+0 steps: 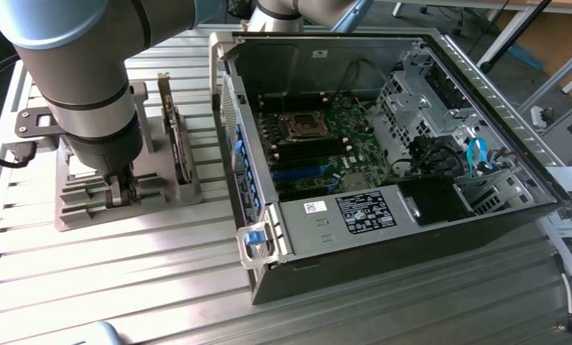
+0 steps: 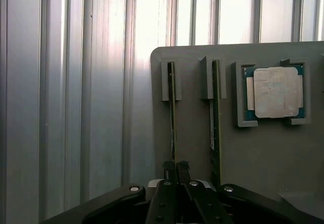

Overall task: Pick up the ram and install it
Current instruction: 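Pick up the ram and move it above insertion slot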

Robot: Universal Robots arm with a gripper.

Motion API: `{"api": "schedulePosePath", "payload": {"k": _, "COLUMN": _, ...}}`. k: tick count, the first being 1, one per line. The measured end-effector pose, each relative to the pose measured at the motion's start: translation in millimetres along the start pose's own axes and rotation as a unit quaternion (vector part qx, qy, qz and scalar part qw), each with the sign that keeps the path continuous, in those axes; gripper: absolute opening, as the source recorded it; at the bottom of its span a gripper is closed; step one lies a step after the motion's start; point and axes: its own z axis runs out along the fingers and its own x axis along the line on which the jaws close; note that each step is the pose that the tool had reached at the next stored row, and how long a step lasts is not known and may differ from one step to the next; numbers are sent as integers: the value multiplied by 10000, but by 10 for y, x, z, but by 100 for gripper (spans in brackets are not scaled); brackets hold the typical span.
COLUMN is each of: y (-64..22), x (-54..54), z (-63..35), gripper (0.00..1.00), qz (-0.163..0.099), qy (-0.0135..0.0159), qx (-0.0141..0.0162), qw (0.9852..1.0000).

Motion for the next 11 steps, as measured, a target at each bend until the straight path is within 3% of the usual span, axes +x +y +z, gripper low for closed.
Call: {"api": "schedulePosePath", "payload": {"k": 11, "y": 1, "x": -1, "z": -47, "gripper": 12, "qz": 0, "qy": 0, "qx": 0, "qw": 10000}}
